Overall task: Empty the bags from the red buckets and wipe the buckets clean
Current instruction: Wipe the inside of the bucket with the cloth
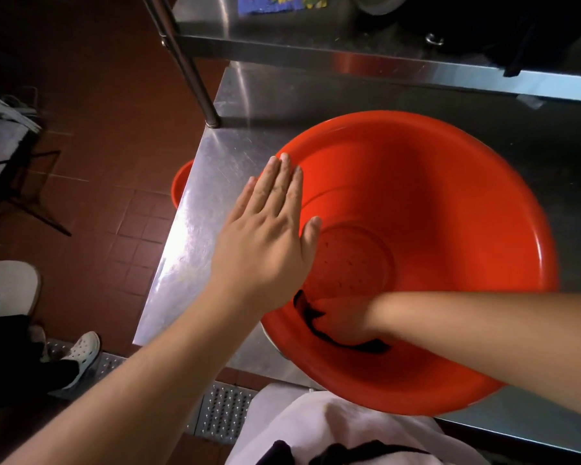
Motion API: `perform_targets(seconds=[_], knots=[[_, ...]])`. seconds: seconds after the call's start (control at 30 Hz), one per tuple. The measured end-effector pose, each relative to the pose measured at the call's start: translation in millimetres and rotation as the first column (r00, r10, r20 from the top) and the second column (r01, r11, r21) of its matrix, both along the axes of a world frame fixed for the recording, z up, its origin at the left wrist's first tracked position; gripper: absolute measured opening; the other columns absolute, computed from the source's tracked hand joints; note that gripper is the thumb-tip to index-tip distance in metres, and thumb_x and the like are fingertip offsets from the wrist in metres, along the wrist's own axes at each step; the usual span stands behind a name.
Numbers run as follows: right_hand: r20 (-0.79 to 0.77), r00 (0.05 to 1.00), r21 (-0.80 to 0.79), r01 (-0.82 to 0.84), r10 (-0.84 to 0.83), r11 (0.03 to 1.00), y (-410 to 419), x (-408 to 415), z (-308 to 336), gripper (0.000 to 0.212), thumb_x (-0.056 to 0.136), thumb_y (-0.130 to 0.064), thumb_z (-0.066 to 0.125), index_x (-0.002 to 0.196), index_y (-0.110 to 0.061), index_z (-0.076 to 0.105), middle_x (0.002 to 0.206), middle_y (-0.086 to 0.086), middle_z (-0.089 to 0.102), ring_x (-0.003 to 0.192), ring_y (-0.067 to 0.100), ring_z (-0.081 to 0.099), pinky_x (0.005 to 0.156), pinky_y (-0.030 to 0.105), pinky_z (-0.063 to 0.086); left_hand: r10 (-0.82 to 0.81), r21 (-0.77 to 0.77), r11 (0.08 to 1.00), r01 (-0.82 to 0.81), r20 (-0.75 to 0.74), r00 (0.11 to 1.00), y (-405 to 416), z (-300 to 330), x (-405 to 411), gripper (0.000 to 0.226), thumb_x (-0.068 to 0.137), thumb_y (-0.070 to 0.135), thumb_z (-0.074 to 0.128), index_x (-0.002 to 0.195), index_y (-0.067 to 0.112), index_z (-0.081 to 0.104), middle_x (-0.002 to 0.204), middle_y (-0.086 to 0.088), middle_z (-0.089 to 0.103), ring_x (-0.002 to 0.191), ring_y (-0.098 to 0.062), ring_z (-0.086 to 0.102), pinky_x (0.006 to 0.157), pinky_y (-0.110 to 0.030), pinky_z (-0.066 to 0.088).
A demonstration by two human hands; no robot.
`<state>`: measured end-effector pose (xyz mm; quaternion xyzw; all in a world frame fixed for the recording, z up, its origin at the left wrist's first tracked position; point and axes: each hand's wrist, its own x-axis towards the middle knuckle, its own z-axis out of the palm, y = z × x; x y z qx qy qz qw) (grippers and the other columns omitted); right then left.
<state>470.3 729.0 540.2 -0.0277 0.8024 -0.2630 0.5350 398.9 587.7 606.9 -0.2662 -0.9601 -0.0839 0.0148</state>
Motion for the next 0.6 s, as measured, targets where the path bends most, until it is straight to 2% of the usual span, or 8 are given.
perform_targets(seconds=[0.07, 0.13, 0.2, 0.3, 0.4, 0.5, 0.57, 0.6], knots=[[-0.098, 0.994, -0.093, -0.051, 0.042, 0.994, 8, 12, 29, 0.031, 0.105, -0.021, 0.034, 0.126, -0.028, 0.055, 0.126, 0.007, 0.063, 0.108, 0.029, 0.060, 0.096, 0.032, 0.042, -0.001, 0.007, 1.000, 0.001, -0.007, 1.000, -1, -1, 0, 0.068, 0.109, 0.047, 0.025, 0.164, 0.006, 0.022, 0.173, -0.012, 0.013, 0.162, -0.021, 0.004, 0.131, -0.044, 0.012], [-0.171, 0.985, -0.150, -0.065, 0.039, 0.986, 22, 28, 60, 0.038, 0.105, -0.035, 0.037, 0.142, -0.039, 0.042, 0.139, -0.004, 0.056, 0.121, 0.022, 0.055, 0.101, 0.031, 0.043, -0.001, 0.014, 1.000, 0.002, -0.014, 1.000, -2, -1, 0, 0.067, 0.109, 0.045, 0.028, 0.163, 0.005, 0.025, 0.172, -0.013, 0.015, 0.162, -0.022, 0.006, 0.130, -0.045, 0.014], [-0.209, 0.977, -0.182, -0.079, 0.040, 0.980, 38, 42, 88, 0.040, 0.101, -0.045, 0.038, 0.140, -0.049, 0.034, 0.137, -0.013, 0.052, 0.126, 0.012, 0.050, 0.108, 0.034, 0.040, -0.001, 0.016, 1.000, 0.001, -0.018, 1.000, -2, -1, 0, 0.067, 0.109, 0.045, 0.029, 0.163, 0.005, 0.026, 0.172, -0.013, 0.016, 0.162, -0.022, 0.007, 0.130, -0.045, 0.015], [-0.201, 0.976, -0.151, -0.111, 0.079, 0.982, 57, 52, 115, 0.037, 0.095, -0.051, 0.042, 0.131, -0.049, 0.039, 0.117, -0.020, 0.048, 0.105, -0.001, 0.051, 0.095, 0.026, 0.043, 0.000, 0.013, 1.000, 0.000, -0.012, 1.000, 0, -1, 1, 0.067, 0.109, 0.046, 0.027, 0.163, 0.005, 0.025, 0.173, -0.012, 0.015, 0.162, -0.021, 0.006, 0.130, -0.044, 0.015], [-0.104, 0.973, -0.104, -0.217, 0.207, 0.971, 67, 43, 117, 0.036, 0.099, -0.049, 0.040, 0.135, -0.048, 0.038, 0.126, -0.021, 0.049, 0.109, -0.002, 0.050, 0.091, 0.020, 0.038, 0.003, 0.018, 1.000, -0.002, -0.012, 1.000, 0, -1, 1, 0.067, 0.109, 0.045, 0.027, 0.163, 0.005, 0.025, 0.173, -0.013, 0.015, 0.162, -0.021, 0.006, 0.130, -0.045, 0.016], [-0.016, 0.894, -0.014, -0.448, 0.448, 0.894, 65, 24, 80, 0.043, 0.105, -0.036, 0.035, 0.148, -0.043, 0.035, 0.146, -0.007, 0.048, 0.125, 0.020, 0.051, 0.096, 0.025, 0.038, 0.001, 0.019, 1.000, 0.000, -0.019, 1.000, -1, -2, 2, 0.067, 0.109, 0.045, 0.027, 0.163, 0.005, 0.026, 0.172, -0.013, 0.015, 0.162, -0.022, 0.007, 0.130, -0.045, 0.017], [0.125, 0.770, 0.053, -0.635, 0.625, 0.771, 53, 10, 40, 0.047, 0.108, -0.018, 0.032, 0.155, -0.019, 0.029, 0.142, 0.014, 0.049, 0.114, 0.032, 0.053, 0.078, 0.019, 0.035, 0.001, 0.017, 1.000, -0.001, -0.025, 1.000, -1, -3, 2, 0.067, 0.110, 0.045, 0.027, 0.163, 0.005, 0.025, 0.173, -0.013, 0.015, 0.162, -0.022, 0.007, 0.130, -0.045, 0.017], [0.187, 0.732, 0.077, -0.675, 0.655, 0.734, 45, 5, 21, 0.046, 0.107, -0.012, 0.033, 0.153, -0.008, 0.029, 0.129, 0.021, 0.054, 0.102, 0.033, 0.055, 0.066, 0.016, 0.038, 0.000, 0.018, 1.000, 0.001, -0.027, 1.000, -1, -3, 1, 0.067, 0.110, 0.045, 0.028, 0.163, 0.005, 0.025, 0.173, -0.013, 0.016, 0.162, -0.022, 0.007, 0.130, -0.045, 0.017]])
